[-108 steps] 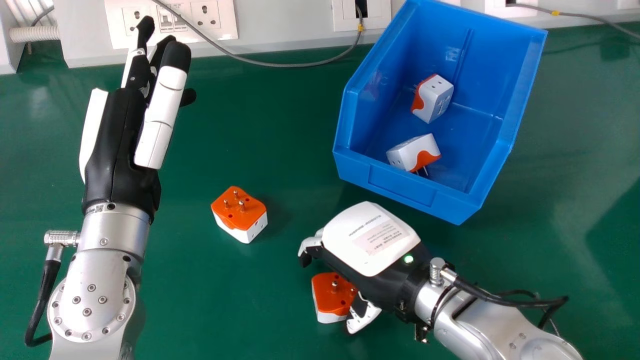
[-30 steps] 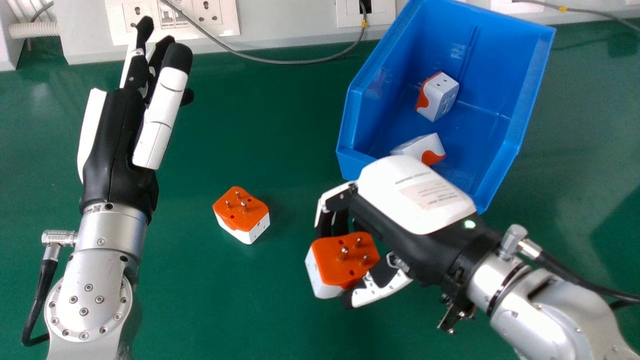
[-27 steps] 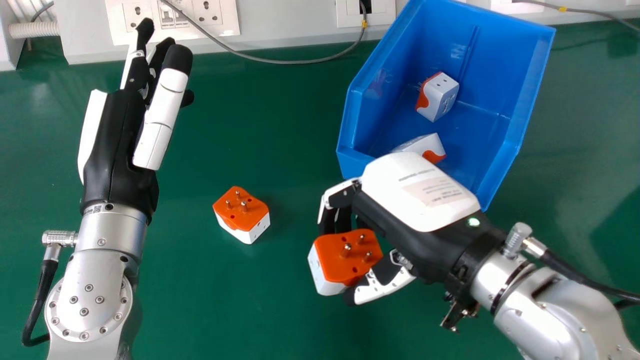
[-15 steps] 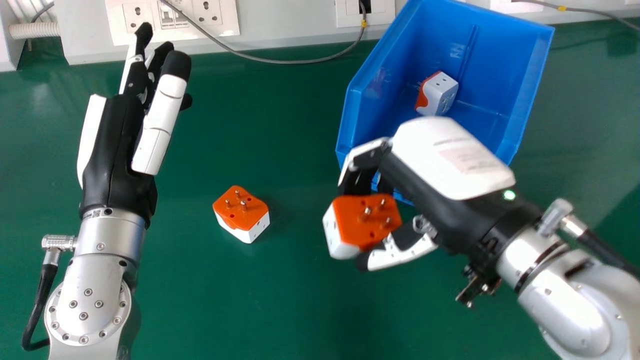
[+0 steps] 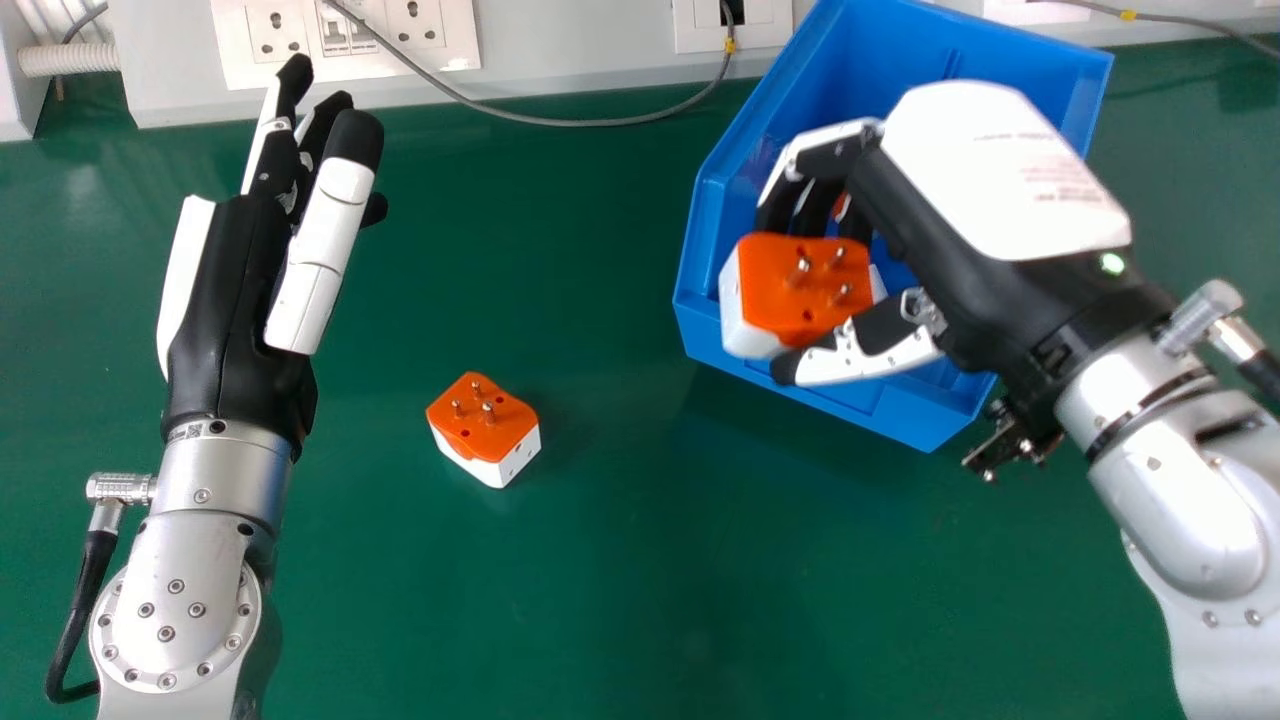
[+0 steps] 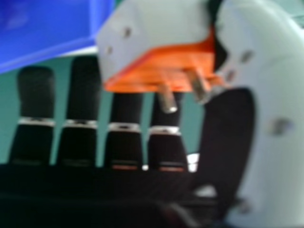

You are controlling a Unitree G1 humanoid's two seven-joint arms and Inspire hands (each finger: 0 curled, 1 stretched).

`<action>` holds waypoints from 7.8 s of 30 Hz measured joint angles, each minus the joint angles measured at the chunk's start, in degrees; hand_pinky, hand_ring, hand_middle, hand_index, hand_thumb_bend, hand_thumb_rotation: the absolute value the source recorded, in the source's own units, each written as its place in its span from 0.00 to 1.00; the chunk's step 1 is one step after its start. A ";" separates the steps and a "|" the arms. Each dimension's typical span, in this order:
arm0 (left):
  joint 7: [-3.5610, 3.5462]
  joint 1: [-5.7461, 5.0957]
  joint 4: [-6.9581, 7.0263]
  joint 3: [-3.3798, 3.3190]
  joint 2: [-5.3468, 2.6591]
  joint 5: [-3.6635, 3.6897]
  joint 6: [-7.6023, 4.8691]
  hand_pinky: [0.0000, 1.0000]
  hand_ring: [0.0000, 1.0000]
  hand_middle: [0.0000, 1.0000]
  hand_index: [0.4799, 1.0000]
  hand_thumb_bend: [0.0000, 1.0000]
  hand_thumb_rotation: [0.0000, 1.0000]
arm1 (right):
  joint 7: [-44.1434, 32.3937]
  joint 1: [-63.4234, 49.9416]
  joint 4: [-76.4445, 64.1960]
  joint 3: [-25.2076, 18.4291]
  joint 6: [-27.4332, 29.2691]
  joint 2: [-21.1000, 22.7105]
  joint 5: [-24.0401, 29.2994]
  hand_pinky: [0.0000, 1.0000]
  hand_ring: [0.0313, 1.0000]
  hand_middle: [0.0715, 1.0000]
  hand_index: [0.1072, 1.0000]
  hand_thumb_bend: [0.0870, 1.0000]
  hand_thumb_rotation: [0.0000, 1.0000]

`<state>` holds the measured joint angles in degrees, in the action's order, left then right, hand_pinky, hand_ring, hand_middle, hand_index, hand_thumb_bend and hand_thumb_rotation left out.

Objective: Pick all objects and put in blue box

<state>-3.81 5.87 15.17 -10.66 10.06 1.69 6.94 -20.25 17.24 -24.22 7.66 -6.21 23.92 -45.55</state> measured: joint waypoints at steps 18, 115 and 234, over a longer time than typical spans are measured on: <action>-0.03 -0.15 -0.01 -0.27 0.12 0.11 -0.06 0.83 0.93 0.94 0.95 0.82 0.90 | 9.58 16.05 26.88 2.26 -2.07 1.17 -4.80 0.33 0.41 0.48 0.48 0.44 0.00; -0.91 -5.25 2.99 -0.27 1.48 -1.10 -1.32 0.86 0.96 0.97 1.00 0.72 0.98 | 12.90 -19.06 -1.93 16.14 14.98 -7.36 -3.52 0.64 0.78 0.79 0.71 0.60 0.01; 3.36 -11.97 13.12 4.92 -5.06 -3.26 1.30 0.83 0.94 0.95 1.00 0.79 1.00 | 17.81 40.85 78.18 34.80 20.91 -21.31 -6.91 0.64 0.80 0.81 0.72 0.47 0.02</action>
<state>-0.45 -6.10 28.30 -5.74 5.00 -1.57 8.24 -2.44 58.09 53.95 42.46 14.69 2.62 -52.45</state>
